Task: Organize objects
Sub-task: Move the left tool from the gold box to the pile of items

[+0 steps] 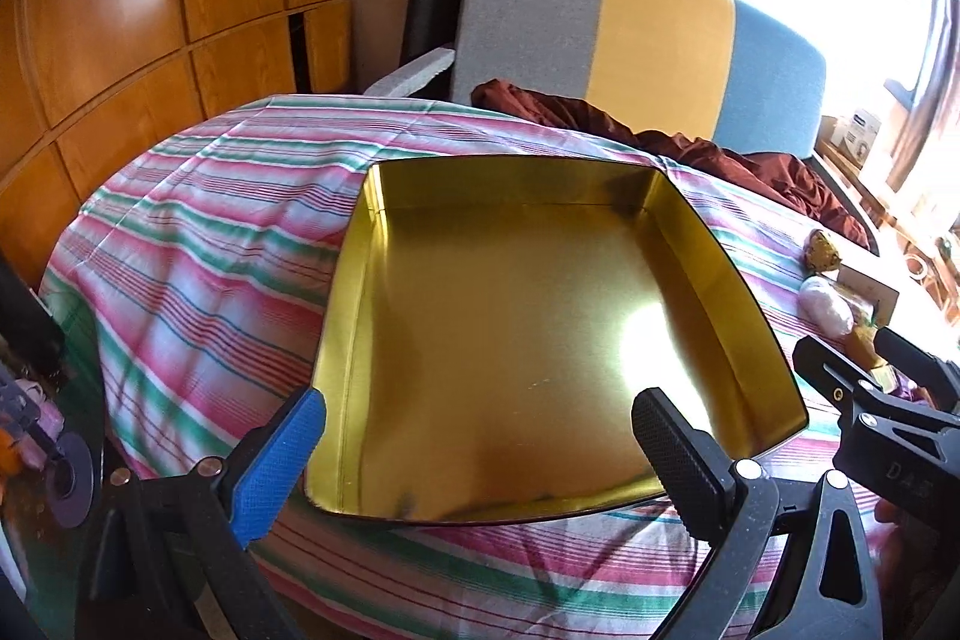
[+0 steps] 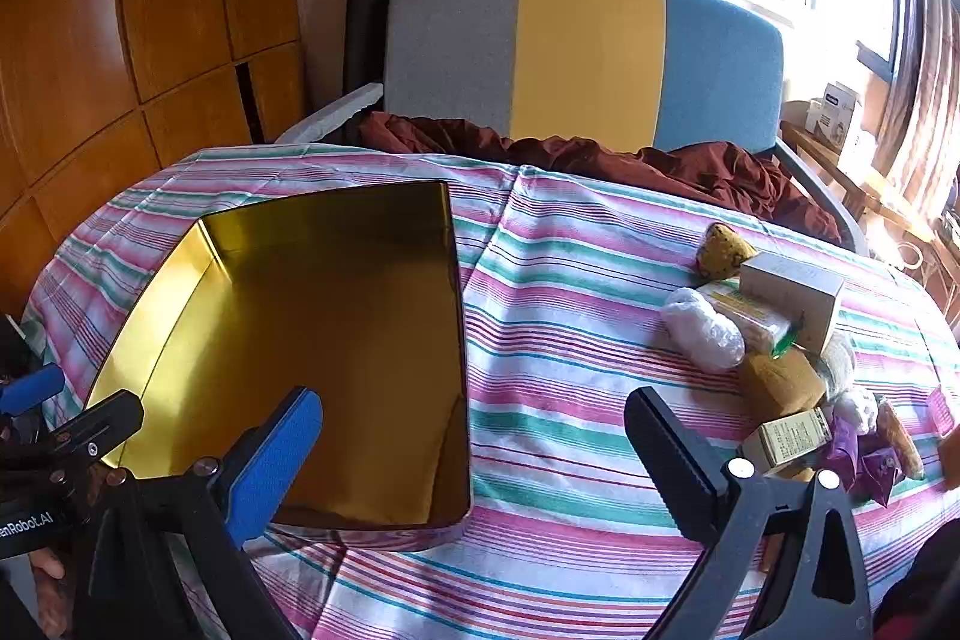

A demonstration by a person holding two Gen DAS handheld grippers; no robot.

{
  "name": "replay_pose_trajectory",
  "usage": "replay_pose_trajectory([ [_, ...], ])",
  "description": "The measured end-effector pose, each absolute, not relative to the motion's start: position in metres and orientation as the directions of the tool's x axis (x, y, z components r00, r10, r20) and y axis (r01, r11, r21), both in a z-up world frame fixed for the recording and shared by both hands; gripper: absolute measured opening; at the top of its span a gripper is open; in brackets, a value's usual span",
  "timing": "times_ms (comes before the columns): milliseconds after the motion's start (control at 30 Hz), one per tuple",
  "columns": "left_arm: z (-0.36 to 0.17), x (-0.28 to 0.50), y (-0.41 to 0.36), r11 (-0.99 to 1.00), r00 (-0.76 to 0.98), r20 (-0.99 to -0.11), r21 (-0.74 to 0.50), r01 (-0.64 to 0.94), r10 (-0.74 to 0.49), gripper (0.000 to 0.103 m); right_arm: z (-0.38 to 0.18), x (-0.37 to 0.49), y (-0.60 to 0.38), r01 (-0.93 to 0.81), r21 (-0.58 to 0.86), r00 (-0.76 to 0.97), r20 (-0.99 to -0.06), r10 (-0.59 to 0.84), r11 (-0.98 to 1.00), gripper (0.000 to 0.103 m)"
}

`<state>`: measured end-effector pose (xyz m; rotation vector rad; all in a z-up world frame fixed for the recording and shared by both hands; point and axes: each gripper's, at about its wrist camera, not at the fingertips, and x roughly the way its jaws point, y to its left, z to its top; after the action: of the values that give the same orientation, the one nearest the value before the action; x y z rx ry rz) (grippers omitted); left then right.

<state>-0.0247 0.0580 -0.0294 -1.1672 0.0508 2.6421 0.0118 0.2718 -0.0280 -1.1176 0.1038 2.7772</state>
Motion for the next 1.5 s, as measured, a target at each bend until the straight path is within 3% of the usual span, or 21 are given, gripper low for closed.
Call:
replay_pose_trajectory([
  [567,-0.019,-0.022,0.114,-0.926,-0.637,-0.708,-0.065,-0.372,0.306,0.103,-0.022,0.035,0.373,-0.392,0.032,-0.664,-0.701,0.259,-0.919,0.103],
  [1100,-0.007,-0.006,0.169,-0.827,-0.588,-0.691,-0.025,-0.561,0.42,0.103,-0.015,0.09,0.517,-0.668,0.172,-0.564,-0.751,0.342,-0.724,0.103],
  [1500,-0.009,0.011,0.261,-0.694,-0.509,-0.704,0.032,-0.719,0.495,0.102,-0.031,0.114,0.547,-0.691,0.361,-0.639,-0.711,0.295,-0.626,0.103],
])
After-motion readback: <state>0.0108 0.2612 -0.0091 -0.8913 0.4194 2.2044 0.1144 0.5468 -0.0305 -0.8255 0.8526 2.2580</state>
